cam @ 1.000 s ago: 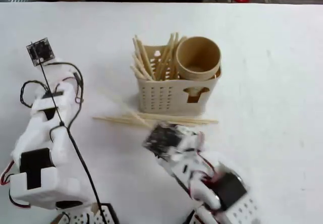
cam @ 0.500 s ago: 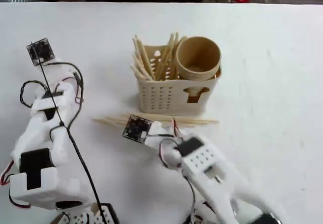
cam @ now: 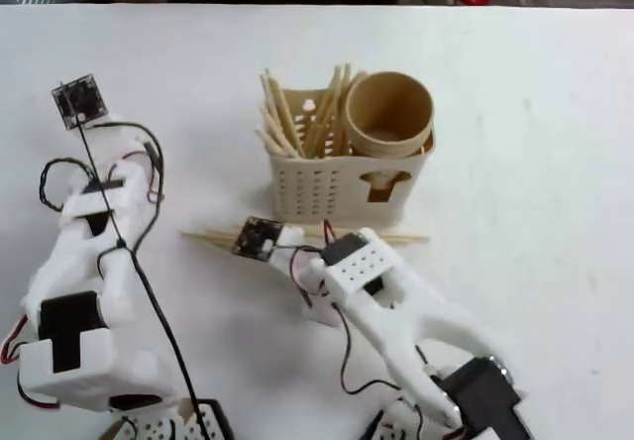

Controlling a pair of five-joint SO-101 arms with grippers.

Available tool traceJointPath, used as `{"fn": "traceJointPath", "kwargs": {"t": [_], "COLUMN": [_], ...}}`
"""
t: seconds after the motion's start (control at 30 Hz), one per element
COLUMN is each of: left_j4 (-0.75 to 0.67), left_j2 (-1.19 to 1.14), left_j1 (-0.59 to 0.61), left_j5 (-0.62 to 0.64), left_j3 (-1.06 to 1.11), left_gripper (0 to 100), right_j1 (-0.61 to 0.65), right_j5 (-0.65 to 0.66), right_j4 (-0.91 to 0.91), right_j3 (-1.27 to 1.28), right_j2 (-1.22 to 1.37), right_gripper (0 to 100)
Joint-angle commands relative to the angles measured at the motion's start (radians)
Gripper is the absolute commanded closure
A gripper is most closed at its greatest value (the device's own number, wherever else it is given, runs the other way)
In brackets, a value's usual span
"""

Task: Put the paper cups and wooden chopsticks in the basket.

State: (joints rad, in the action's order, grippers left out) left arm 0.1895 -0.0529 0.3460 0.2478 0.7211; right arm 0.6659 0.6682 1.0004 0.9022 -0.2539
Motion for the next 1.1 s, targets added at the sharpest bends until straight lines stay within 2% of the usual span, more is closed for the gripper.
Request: {"fn": "traceJointPath", "kwargs": {"t": [0.0,0.17,0.23,0.47,0.7,0.87,1.0,1.07], "left_j4": [-0.023,-0.023,-0.023,-0.023,-0.023,-0.023,-0.023,-0.025], "left_j2": [0.002,0.002,0.002,0.002,0.002,0.002,0.002,0.002], "left_j1": [-0.019,-0.019,-0.019,-0.019,-0.019,-0.019,-0.019,-0.019], "left_j5": [-0.011,-0.011,-0.011,-0.011,-0.011,-0.011,-0.011,-0.011], "left_j3": [-0.055,-0.055,-0.055,-0.055,-0.055,-0.055,-0.057,-0.057], "left_gripper": [95,95,95,95,95,95,95,95], "right_j1": [-0.015,-0.008,-0.005,0.024,0.147,0.154,0.154,0.15], "right_j5": [0.011,0.014,0.055,0.086,-0.055,-0.054,-0.061,-0.061], "right_j4": [0.099,0.18,0.199,0.116,-0.047,-0.154,-0.162,-0.162], "right_j3": [-0.044,-0.044,-0.063,-0.147,-0.16,-0.16,-0.158,-0.161], "right_j2": [-0.105,-0.162,-0.179,-0.208,0.015,0.145,0.228,0.265], "right_gripper": [95.0,77.7,75.4,78.5,71.7,75.9,77.1,81.0]}}
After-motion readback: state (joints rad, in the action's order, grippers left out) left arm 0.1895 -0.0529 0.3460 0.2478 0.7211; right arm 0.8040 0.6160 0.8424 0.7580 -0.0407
